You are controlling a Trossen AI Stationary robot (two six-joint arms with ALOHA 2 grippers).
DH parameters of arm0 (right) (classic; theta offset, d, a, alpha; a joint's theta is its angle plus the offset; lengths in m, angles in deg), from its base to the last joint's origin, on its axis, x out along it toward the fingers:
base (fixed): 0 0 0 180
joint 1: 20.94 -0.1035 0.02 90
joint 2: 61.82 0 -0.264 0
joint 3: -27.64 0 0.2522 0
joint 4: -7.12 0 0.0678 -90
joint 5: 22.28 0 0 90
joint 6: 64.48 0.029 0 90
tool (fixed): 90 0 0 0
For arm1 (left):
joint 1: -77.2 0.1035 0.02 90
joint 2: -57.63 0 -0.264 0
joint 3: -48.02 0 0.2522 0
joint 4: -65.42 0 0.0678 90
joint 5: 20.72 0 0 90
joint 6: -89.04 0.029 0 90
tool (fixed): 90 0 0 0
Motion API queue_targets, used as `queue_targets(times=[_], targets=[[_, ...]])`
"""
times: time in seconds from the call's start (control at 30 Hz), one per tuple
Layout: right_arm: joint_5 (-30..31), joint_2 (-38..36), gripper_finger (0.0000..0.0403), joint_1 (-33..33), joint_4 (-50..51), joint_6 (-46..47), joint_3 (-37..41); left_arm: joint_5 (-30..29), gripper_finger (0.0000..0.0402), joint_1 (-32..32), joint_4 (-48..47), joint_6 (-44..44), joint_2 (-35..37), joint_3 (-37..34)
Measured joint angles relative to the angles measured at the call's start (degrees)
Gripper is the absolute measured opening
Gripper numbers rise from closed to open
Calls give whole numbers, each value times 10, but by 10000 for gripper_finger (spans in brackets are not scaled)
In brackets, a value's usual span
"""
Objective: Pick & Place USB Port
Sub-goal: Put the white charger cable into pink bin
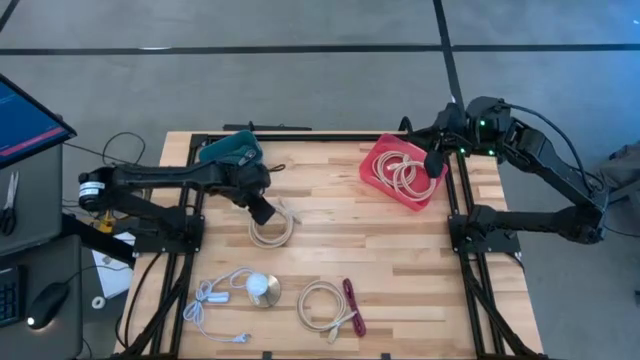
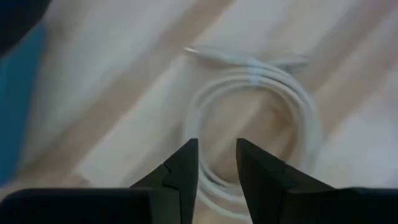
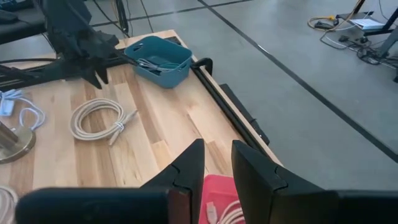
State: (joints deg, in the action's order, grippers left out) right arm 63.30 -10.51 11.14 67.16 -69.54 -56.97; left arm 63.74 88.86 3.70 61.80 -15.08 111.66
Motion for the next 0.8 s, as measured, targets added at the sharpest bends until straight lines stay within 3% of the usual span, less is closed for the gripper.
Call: queue_targets(times=[0.1, 0.53, 0.8], targets=[[0, 0, 74, 0, 0, 0, 0, -20, 125, 3, 0, 0, -14, -3], [0, 0, 74, 0, 0, 0, 0, 21, 234, 6, 17, 0, -144, -23], [0, 0, 74, -1, 0, 1, 0, 22, 244, 6, 62, 2, -193, -24]])
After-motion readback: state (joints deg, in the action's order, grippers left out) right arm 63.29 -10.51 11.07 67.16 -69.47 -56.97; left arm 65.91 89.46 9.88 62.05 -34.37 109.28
